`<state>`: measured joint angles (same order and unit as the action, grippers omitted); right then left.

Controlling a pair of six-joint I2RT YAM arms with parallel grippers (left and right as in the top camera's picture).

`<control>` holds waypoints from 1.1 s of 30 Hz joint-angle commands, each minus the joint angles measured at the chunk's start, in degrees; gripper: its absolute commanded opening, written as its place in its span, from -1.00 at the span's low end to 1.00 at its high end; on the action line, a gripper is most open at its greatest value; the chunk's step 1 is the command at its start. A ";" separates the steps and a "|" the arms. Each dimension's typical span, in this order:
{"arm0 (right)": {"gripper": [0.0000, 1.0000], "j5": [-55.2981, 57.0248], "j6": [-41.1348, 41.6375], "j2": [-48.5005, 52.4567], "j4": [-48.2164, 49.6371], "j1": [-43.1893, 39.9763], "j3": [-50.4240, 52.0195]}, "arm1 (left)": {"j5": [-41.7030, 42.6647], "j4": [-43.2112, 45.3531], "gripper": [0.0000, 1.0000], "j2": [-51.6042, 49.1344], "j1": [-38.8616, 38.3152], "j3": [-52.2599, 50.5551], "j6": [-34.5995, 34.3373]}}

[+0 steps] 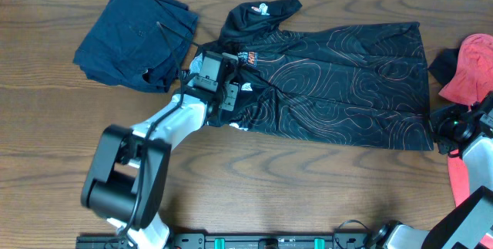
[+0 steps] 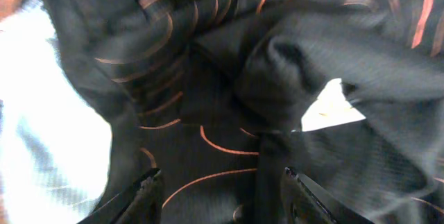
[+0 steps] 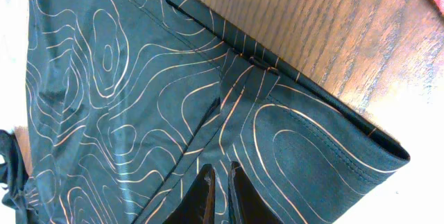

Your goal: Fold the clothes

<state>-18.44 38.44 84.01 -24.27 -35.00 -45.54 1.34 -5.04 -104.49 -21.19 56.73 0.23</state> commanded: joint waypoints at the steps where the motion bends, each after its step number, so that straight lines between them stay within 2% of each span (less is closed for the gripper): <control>1: -0.85 0.17 0.55 0.28 0.04 0.57 -0.52 | 0.57 1.40 0.08 -2.01 0.02 0.76 0.37; 7: -0.85 0.17 0.55 0.28 -0.46 0.57 -0.52 | 0.57 5.29 -0.18 -3.02 0.02 0.76 0.39; 21: -0.85 -0.07 0.55 0.28 -0.90 0.57 -0.52 | 0.57 7.37 -0.20 -6.14 0.02 0.72 0.13; 23: -0.85 -0.07 0.52 0.28 -1.03 0.57 -0.52 | 0.57 7.56 -0.28 -6.78 0.02 0.72 0.13; 28: -0.85 -0.07 0.55 0.28 -1.03 0.57 -0.52 | 0.57 8.02 -0.63 -5.86 0.02 0.76 0.13; 29: -0.85 -0.09 0.55 0.28 -1.01 0.57 -0.52 | 0.57 7.98 -0.74 -5.46 0.02 0.81 0.13; 33: -0.85 -0.07 0.55 0.28 -1.01 0.57 -0.52 | 0.57 6.97 -0.85 -2.12 0.02 0.81 0.13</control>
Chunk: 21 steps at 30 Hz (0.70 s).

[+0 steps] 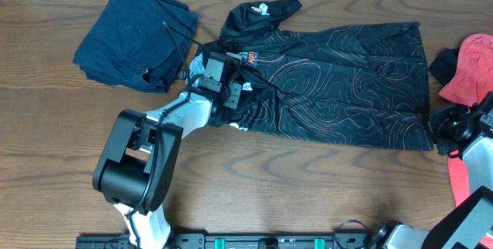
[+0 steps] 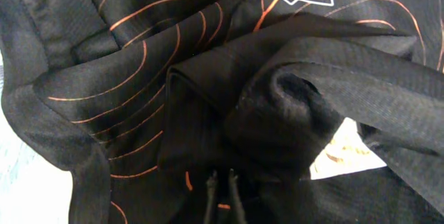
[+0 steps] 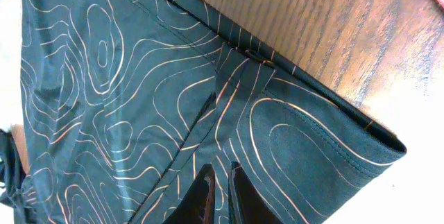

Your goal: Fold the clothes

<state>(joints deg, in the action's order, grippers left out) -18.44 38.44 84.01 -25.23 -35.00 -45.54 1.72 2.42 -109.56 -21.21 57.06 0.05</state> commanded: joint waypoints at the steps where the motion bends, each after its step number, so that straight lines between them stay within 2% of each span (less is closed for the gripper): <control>1: -0.85 -0.07 0.55 0.28 -0.04 0.57 -0.52 | 0.20 -1.09 -0.85 4.44 0.04 0.48 0.33; 8: -0.84 -0.04 0.55 0.28 -0.02 0.57 -0.52 | 0.15 -4.48 -0.88 13.22 0.04 0.48 1.73; 12: -0.84 -0.02 0.52 0.28 0.00 0.57 -0.52 | 0.15 -5.57 -0.86 13.62 0.04 0.44 1.88; 13: -0.84 -0.04 0.55 0.28 -0.02 0.57 -0.52 | 0.15 -6.36 -0.76 12.92 0.04 0.44 1.84; 14: -0.84 -0.04 0.55 0.28 -0.02 0.57 -0.52 | 0.17 -6.51 -0.56 12.09 0.04 0.39 1.57; 15: -0.84 -0.04 0.55 0.28 -0.02 0.57 -0.52 | 0.17 -6.38 -0.47 10.97 0.11 0.37 1.18; 18: -0.84 -0.02 0.55 0.28 -0.02 0.57 -0.52 | 0.20 -4.72 -0.36 6.84 0.52 0.37 -1.66; 21: -0.84 -0.04 0.52 0.28 -0.04 0.57 -0.52 | 0.50 -2.82 -0.35 3.37 1.14 0.39 -3.65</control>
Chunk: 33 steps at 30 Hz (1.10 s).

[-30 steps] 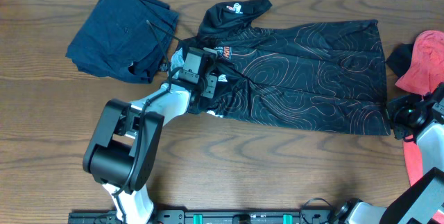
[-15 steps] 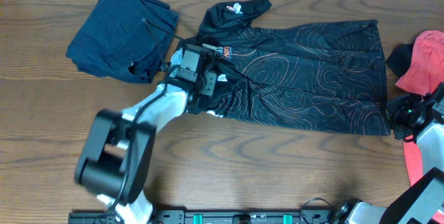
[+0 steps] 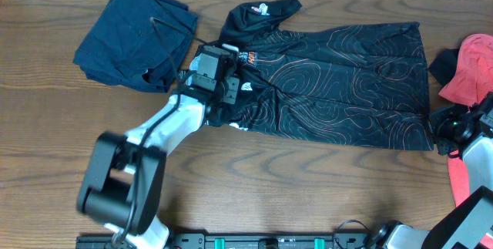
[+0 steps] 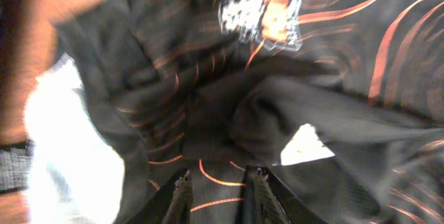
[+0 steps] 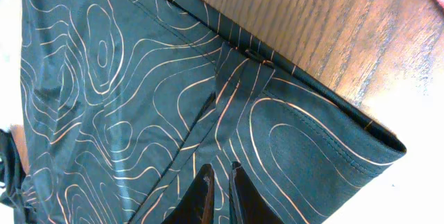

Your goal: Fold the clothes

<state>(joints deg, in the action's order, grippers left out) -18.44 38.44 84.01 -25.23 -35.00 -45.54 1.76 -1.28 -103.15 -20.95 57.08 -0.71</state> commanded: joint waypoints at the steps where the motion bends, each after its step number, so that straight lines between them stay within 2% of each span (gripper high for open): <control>1: -0.84 -0.02 0.55 0.28 -0.04 0.57 -0.52 | 0.85 1.38 -0.35 -3.78 1.09 0.37 -3.04; 13: -0.85 -0.07 0.55 0.28 -0.11 0.59 -0.52 | 3.85 5.22 -0.35 -6.27 2.08 0.37 -4.52; 27: -0.85 -0.66 0.55 0.28 -1.03 0.57 -0.52 | 2.45 7.45 -0.35 -8.09 2.47 0.37 -4.46; 33: -0.85 -1.14 0.52 0.28 -1.16 0.57 -0.52 | 1.20 7.89 -0.28 -8.09 2.47 0.37 -4.28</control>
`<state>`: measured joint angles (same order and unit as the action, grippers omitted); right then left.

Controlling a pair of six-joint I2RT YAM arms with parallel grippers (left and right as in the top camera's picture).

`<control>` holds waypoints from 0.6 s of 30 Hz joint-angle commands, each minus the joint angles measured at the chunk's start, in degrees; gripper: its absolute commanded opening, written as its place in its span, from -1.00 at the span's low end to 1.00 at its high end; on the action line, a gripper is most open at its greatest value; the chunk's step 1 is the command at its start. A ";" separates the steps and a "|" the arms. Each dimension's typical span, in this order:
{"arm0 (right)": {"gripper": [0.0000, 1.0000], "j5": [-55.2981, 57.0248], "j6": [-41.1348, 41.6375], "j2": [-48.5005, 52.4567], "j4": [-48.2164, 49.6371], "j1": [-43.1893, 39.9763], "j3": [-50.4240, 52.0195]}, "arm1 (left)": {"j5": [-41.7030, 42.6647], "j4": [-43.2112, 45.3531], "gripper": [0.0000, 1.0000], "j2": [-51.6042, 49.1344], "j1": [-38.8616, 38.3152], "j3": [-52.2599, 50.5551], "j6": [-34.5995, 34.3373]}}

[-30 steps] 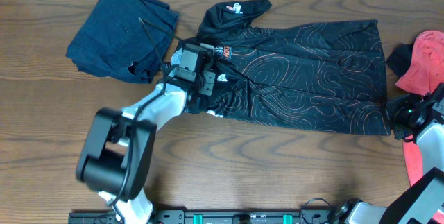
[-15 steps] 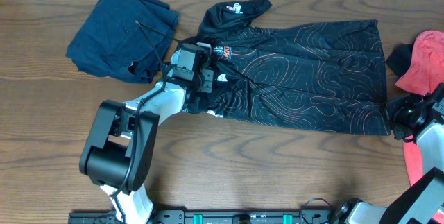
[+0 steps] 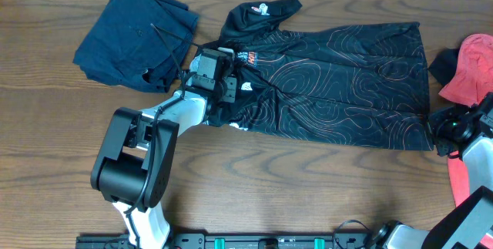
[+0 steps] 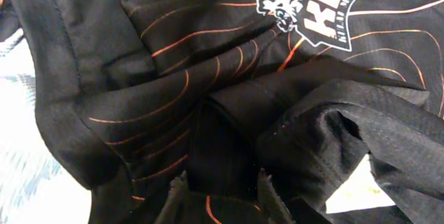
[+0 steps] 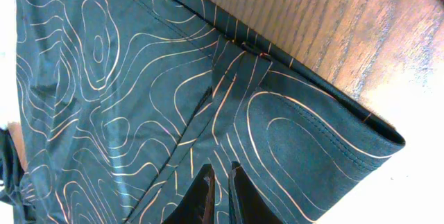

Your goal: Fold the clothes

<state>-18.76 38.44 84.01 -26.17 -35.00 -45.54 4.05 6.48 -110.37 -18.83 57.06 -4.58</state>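
A black hoodie (image 3: 339, 87) with orange contour lines lies spread across the table, its hood at the back and its left end bunched. My left gripper (image 3: 209, 79) sits on that bunched end. In the left wrist view it (image 4: 223, 181) is open, the fingertips a short way apart with dark folds (image 4: 208, 78) between and ahead of them. My right gripper (image 3: 445, 129) is at the hoodie's front right corner. In the right wrist view it (image 5: 220, 168) is shut, with the fabric (image 5: 125, 78) and its hem spread beyond the tips.
A dark navy garment (image 3: 131, 37) lies crumpled at the back left, touching the hoodie's left end. A red garment (image 3: 470, 68) is at the right edge, with more pink cloth (image 3: 462, 180) below it. Bare wood table (image 3: 269, 187) runs along the front.
The left wrist view has gone from blurred to sharp and sits closer over the folds near the printed logo. The left jaws keep about the same gap. The right gripper and the hoodie look unchanged.
First the left jaws stood wide open over the bunched left end. Then they were shut at a fold there. After that they were partly open again, and they remain so now. The right gripper stayed shut at the front right corner, and the hoodie's layout has not changed.
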 commanded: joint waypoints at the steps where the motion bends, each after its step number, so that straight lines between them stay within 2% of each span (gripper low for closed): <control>1: -0.85 -0.81 0.52 0.28 -0.22 0.57 -0.52 | -1.09 0.11 -0.28 -0.90 0.33 0.39 -0.42; 4: -0.85 -0.81 0.55 0.28 -0.22 0.57 -0.52 | -1.07 0.13 -0.34 -1.33 0.33 0.39 -0.42; 9: -0.85 -1.20 0.55 0.28 -0.22 0.57 -0.52 | -0.96 0.31 -0.63 -3.67 0.26 0.39 -0.42; 10: -0.85 -1.20 0.52 0.28 -0.22 0.57 -0.52 | -0.50 0.31 -0.75 -4.04 0.26 0.39 -0.42; 13: -0.85 -1.20 0.52 0.28 -0.22 0.57 -0.52 | 0.00 0.24 -0.88 -3.82 0.28 0.42 -0.42; 18: -0.85 -1.20 0.52 0.28 -0.22 0.57 -0.52 | 0.00 -2.08 -0.88 1.07 0.28 0.48 -0.42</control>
<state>-19.55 38.44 84.01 -26.24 -35.00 -45.54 3.70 6.48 -111.42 -18.74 57.67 -4.69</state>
